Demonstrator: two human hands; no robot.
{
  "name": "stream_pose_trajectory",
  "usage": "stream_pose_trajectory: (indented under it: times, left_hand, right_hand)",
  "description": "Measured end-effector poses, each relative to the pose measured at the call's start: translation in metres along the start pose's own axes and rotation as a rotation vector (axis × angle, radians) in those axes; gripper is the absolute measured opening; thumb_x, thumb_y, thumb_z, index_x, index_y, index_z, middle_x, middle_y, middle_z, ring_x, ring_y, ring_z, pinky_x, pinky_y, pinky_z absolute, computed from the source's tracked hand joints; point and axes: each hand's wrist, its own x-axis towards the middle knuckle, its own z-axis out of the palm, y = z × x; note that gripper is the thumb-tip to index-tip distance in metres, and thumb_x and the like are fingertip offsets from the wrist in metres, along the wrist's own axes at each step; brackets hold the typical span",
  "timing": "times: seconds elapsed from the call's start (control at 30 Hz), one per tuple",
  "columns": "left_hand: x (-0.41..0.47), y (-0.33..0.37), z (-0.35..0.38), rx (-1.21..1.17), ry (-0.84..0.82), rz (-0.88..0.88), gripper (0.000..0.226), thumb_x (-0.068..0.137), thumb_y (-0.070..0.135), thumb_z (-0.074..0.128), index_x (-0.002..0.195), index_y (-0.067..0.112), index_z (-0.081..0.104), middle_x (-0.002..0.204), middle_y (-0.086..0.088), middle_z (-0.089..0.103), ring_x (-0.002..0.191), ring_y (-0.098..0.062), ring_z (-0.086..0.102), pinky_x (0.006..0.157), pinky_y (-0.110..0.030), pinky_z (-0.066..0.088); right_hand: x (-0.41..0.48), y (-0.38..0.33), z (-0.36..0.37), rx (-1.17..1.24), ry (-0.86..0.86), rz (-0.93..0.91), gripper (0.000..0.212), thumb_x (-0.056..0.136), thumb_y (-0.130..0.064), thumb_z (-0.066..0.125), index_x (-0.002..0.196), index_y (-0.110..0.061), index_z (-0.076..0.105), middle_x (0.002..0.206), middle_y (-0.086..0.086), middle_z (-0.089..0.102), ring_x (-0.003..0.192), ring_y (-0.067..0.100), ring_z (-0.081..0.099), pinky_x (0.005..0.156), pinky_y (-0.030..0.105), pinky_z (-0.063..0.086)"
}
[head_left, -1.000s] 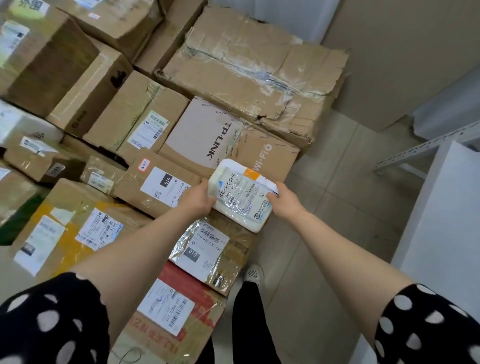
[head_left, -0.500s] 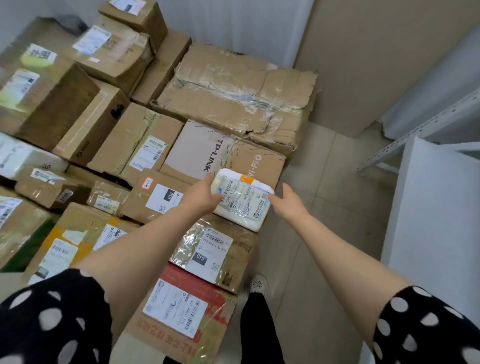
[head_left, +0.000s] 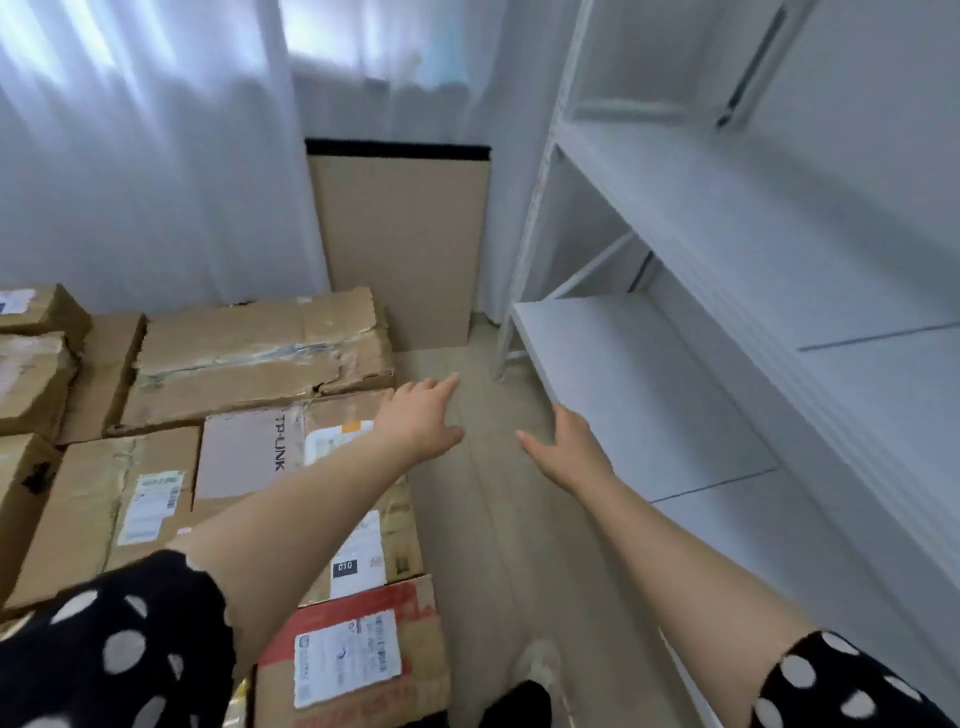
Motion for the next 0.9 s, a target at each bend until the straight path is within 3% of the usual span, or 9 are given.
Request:
stream_pose_trajectory:
  times: [0.2, 0.33, 0.47, 0.63, 0.77, 0.9]
  left_hand:
    - [-0.053, 0.136, -0.015, 0.109, 0.035, 0.378, 0.076, 0.088, 0.043, 0.056, 0.151, 0.027, 0.017, 0.15, -0.003, 0.035, 0.136, -0.029, 0.035, 0.111, -0.041, 0.028]
    - [-0.115, 0.227, -0.006, 0.149, 0.079, 0.604, 0.071, 0.091, 0.042, 0.053, 0.151, 0.026, 0.02, 0.149, -0.003, 0.036, 0.136, -0.027, 0.034, 0.111, -0.04, 0.026]
    - [-0.2, 0.307, 0.011, 0.086, 0.128, 0.814, 0.064, 0.092, 0.04, 0.05, 0.15, 0.028, 0.024, 0.152, 0.0, 0.035, 0.137, -0.025, 0.034, 0.113, -0.036, 0.024]
    - [-0.335, 0.389, 0.047, -0.007, 0.144, 1.014, 0.06, 0.092, 0.04, 0.045, 0.148, 0.025, 0.031, 0.15, 0.0, 0.039, 0.136, -0.023, 0.036, 0.109, -0.032, 0.026]
    - [-0.438, 0.45, 0.075, -0.006, 0.118, 1.176, 0.06, 0.09, 0.04, 0.046, 0.147, 0.024, 0.035, 0.146, 0.0, 0.044, 0.135, -0.022, 0.038, 0.113, -0.039, 0.026]
    - [-0.529, 0.51, 0.095, -0.011, 0.101, 1.332, 0.07, 0.08, 0.047, 0.038, 0.144, 0.021, 0.041, 0.14, -0.003, 0.052, 0.126, -0.025, 0.048, 0.106, -0.039, 0.036]
  right_hand:
    - [-0.127, 0.083, -0.062, -0.192, 0.382, 0.096, 0.071, 0.085, -0.057, 0.054, 0.134, -0.007, 0.04, 0.13, 0.01, 0.048, 0.122, 0.028, 0.043, 0.103, 0.039, 0.034]
    - [-0.221, 0.14, -0.089, -0.265, 0.528, 0.244, 0.072, 0.09, -0.056, 0.047, 0.143, -0.01, 0.028, 0.15, 0.01, 0.029, 0.141, 0.026, 0.02, 0.116, 0.042, 0.013]
    - [-0.332, 0.188, -0.104, -0.259, 0.656, 0.334, 0.072, 0.094, -0.052, 0.043, 0.149, -0.013, 0.019, 0.16, 0.01, 0.007, 0.148, 0.023, 0.002, 0.117, 0.042, -0.006]
    - [-0.488, 0.25, -0.106, -0.242, 0.761, 0.432, 0.069, 0.095, -0.049, 0.042, 0.15, -0.015, 0.018, 0.16, 0.01, 0.007, 0.147, 0.022, 0.003, 0.118, 0.041, -0.006]
    - [-0.607, 0.293, -0.107, -0.262, 0.861, 0.519, 0.067, 0.095, -0.047, 0.044, 0.149, -0.014, 0.023, 0.158, 0.01, 0.013, 0.146, 0.023, 0.009, 0.118, 0.04, -0.002]
    - [-0.71, 0.329, -0.105, -0.221, 0.949, 0.654, 0.067, 0.094, -0.046, 0.045, 0.148, -0.014, 0.023, 0.158, 0.011, 0.016, 0.146, 0.023, 0.011, 0.117, 0.04, 0.0]
